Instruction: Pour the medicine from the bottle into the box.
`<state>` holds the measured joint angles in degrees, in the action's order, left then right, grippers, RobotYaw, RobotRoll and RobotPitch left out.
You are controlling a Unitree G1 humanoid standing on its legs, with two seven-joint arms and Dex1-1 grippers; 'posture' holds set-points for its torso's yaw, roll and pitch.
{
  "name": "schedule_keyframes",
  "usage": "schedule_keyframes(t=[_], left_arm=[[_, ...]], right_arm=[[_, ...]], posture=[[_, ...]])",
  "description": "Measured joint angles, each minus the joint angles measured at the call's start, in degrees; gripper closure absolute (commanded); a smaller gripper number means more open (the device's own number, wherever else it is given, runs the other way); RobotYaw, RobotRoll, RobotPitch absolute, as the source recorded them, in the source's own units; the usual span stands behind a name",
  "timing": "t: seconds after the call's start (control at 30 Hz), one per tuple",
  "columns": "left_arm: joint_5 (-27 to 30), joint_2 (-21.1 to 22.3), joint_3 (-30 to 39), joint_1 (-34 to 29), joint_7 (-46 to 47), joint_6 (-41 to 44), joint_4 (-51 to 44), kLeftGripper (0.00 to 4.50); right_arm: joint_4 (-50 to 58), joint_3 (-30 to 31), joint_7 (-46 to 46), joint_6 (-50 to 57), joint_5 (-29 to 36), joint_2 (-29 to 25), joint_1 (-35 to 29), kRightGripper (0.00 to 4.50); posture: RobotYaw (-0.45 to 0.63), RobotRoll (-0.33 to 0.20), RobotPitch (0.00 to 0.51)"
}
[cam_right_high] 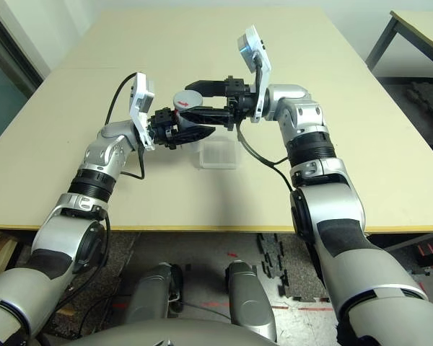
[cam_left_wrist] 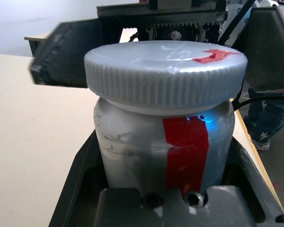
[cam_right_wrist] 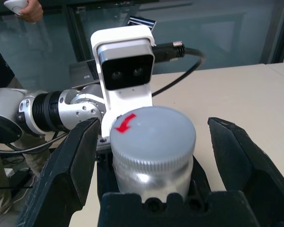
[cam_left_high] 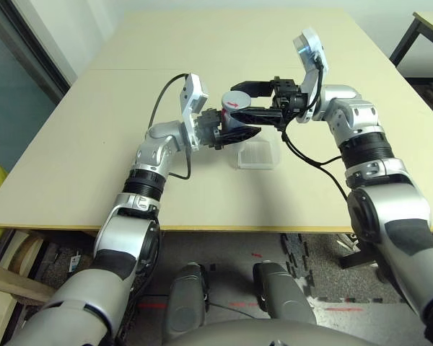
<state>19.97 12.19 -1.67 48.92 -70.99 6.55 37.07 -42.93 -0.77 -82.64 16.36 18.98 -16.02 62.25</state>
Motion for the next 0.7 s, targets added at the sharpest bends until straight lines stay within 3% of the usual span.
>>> schedule_keyframes(t=[0.23, 0.33, 0.47, 0.7], left_arm=[[0.0, -0.04, 0.0, 0.0, 0.0, 0.0, 0.0, 1.74], [0.0, -0.04, 0.0, 0.0, 0.0, 0.0, 0.0, 1.74], [0.0, -0.08, -0.01, -0.01, 0.01, 0.06, 0.0, 1.74], [0.04, -0.09, 0.0, 0.0, 0.01, 0.16, 0.0, 1.74]], right_arm=[[-0.03, 0.2, 0.57, -0.25, -0.01, 0.93, 0.03, 0.0], [-0.03, 0.21, 0.68, -0.32, -0.02, 0.95, 0.03, 0.58], [-0.02, 0.22, 0.75, -0.69, -0.03, 0.93, 0.03, 1.92], [0.03, 0.15, 0.71, -0.18, 0.21, 0.92, 0.02, 1.91]], posture=[[-0.21, 0.0, 0.081], [-0.21, 0.0, 0.081], [-0.21, 0.0, 0.081], [-0.21, 0.0, 0.081]])
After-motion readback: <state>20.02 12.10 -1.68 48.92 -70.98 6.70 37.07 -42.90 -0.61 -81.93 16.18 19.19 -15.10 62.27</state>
